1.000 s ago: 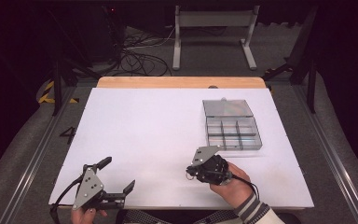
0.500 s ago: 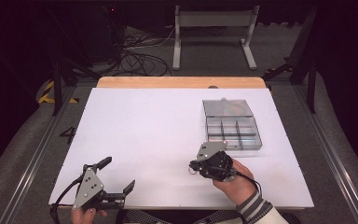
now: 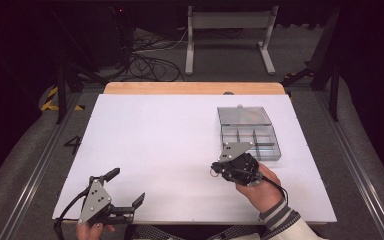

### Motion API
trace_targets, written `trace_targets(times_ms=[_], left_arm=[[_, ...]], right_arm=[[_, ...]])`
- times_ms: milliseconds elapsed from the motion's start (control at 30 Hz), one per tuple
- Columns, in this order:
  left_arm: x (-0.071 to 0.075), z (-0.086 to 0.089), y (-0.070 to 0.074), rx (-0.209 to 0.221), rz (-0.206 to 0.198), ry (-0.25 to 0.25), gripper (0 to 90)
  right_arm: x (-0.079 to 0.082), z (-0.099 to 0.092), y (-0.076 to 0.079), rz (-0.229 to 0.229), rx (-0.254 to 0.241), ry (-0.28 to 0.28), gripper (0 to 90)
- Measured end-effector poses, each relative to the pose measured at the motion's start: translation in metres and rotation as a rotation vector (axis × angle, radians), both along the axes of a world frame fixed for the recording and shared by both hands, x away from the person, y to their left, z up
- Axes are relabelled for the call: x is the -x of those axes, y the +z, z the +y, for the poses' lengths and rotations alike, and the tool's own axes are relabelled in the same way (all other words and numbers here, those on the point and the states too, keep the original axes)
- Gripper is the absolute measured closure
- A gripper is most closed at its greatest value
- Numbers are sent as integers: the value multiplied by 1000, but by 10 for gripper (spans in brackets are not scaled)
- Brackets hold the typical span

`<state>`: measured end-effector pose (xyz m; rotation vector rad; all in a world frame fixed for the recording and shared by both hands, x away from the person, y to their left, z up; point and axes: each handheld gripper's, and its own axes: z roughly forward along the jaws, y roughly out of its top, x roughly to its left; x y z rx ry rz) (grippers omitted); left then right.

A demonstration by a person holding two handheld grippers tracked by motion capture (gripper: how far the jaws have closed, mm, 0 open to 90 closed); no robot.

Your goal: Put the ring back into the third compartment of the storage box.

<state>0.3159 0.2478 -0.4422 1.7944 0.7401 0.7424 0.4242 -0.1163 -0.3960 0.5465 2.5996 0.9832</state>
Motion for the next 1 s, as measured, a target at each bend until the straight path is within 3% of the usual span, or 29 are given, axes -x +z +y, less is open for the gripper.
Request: trace_targets(times_ms=[1000], left_arm=[[0, 0, 0, 0, 1, 1, 13]], right_arm=[[-41, -45, 27, -16, 7, -192, 866]])
